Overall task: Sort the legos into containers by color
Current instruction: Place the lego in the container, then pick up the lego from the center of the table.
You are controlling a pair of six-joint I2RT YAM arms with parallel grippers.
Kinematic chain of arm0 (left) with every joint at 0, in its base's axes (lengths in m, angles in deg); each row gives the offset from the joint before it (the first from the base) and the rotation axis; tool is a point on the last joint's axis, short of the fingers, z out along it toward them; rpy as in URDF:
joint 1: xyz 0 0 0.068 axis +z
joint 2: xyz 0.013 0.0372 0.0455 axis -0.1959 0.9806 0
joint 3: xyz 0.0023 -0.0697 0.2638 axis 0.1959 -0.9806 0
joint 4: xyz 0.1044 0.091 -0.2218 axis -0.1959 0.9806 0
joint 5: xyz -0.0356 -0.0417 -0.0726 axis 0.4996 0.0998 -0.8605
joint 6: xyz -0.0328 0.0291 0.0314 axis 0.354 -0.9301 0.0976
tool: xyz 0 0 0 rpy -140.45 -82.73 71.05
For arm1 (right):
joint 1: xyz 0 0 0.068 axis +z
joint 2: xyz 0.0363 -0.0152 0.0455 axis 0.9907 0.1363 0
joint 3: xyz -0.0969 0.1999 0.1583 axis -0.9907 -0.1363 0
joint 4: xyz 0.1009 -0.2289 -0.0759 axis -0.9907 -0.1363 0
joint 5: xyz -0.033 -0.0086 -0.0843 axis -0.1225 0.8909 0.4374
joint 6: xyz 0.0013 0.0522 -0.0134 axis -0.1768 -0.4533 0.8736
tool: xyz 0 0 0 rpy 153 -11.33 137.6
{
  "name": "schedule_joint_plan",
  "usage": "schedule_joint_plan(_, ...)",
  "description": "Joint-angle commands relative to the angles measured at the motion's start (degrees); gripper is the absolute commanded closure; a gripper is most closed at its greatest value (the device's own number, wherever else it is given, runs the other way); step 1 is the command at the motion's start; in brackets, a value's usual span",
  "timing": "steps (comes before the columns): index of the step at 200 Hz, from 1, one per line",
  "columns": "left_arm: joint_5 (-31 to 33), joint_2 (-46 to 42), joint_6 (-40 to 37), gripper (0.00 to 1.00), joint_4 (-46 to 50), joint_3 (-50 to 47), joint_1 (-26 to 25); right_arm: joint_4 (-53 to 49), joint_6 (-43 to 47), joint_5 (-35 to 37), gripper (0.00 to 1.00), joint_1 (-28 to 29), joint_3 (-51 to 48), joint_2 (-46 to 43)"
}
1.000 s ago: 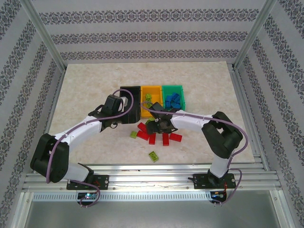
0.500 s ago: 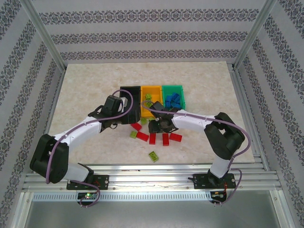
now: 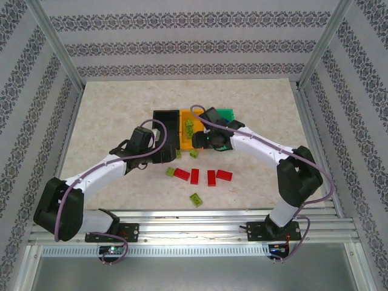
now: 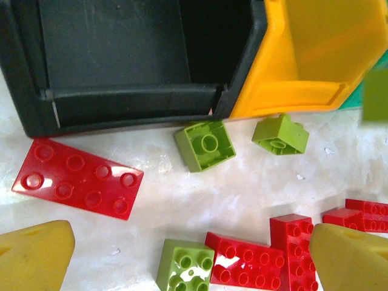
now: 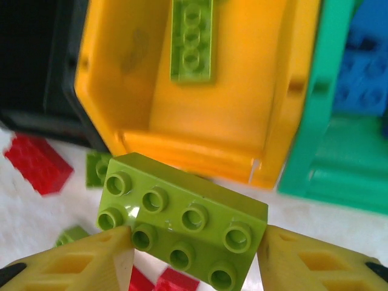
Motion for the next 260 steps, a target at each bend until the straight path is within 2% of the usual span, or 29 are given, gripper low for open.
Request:
schedule_joint_plan(1,-0.05,-2.02,1.44,0.00,-0.30,-0.88,0.49,-0.48,2.94,-0.42,0.42,-2.44,6.87,4.29)
schedule_joint_plan(25,-0.02,-3.80,1.57,0.00,1.19,-1.54,0.50,-2.22,5.12,0.06,0.33,-3.16,13.32,9.06)
schedule_joint_plan(49,-1.04,-5.38,1.07,0.00,2.76,-2.41,0.56,-2.90,6.45,0.26,0.30,-3.47,14.76,9.74)
schedule_joint_plan(93,-3.29,-7.19,-0.71,0.00,4.81,-5.33,0.56,0.87,6.00,-3.71,0.35,-2.76,6.14,4.71)
schedule_joint_plan(154,-5.35,-5.49,-1.14,0.00,4.20,-5.68,0.52,3.16,4.51,-3.07,0.35,2.92,-3.19,3.76)
schedule_joint_plan(260,-6.03,-4.60,-0.55,0.00,3.70,-5.86,0.55,3.43,2.43,-0.66,0.33,4.53,1.90,12.64)
